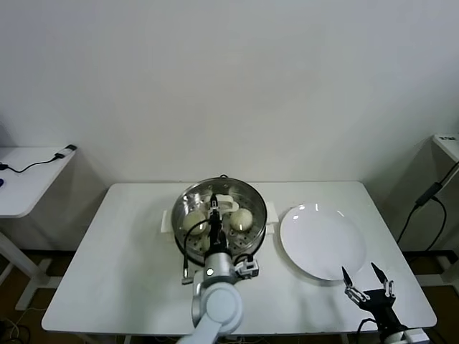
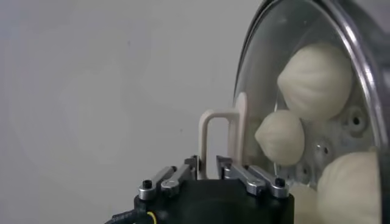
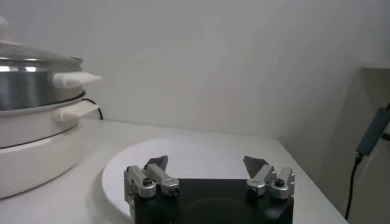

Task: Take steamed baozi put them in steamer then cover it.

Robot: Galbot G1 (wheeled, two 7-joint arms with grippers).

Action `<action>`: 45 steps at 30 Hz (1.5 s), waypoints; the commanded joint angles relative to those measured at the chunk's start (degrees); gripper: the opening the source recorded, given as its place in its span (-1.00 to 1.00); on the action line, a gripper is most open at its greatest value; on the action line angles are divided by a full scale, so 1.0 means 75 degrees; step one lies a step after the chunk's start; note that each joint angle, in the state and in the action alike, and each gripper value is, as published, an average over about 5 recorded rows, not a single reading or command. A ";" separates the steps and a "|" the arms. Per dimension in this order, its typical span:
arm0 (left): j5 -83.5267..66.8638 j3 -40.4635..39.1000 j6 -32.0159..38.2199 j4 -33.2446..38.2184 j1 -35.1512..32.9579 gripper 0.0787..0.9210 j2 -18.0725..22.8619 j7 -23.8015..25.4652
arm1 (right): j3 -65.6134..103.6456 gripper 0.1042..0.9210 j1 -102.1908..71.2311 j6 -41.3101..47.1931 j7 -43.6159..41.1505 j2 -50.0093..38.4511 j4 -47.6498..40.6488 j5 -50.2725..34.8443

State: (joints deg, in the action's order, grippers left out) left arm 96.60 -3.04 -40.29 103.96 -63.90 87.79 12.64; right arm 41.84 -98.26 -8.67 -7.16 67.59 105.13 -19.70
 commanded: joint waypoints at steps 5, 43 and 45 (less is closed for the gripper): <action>-0.0309 -0.0096 0.0043 0.0554 -0.0052 -0.12 -0.0204 -0.0035 | 0.0032 0.76 0.0007 0.0048 -0.0038 -0.0018 0.0017 0.0064; -1.6119 0.6613 0.7391 0.0364 -0.4463 0.77 -0.2011 -0.1734 | -0.0730 0.76 0.0459 -0.0437 0.0563 0.0250 -0.0253 -0.0721; -1.6059 0.6477 0.7648 0.0044 -0.4452 0.77 -0.1925 -0.1634 | -0.0737 0.76 0.0447 -0.0399 0.0581 0.0262 -0.0271 -0.0731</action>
State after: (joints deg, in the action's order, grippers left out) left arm -5.69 39.17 6.72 109.89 -92.34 74.28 -0.74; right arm 36.85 -94.91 -11.46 -3.32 69.23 103.69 -24.19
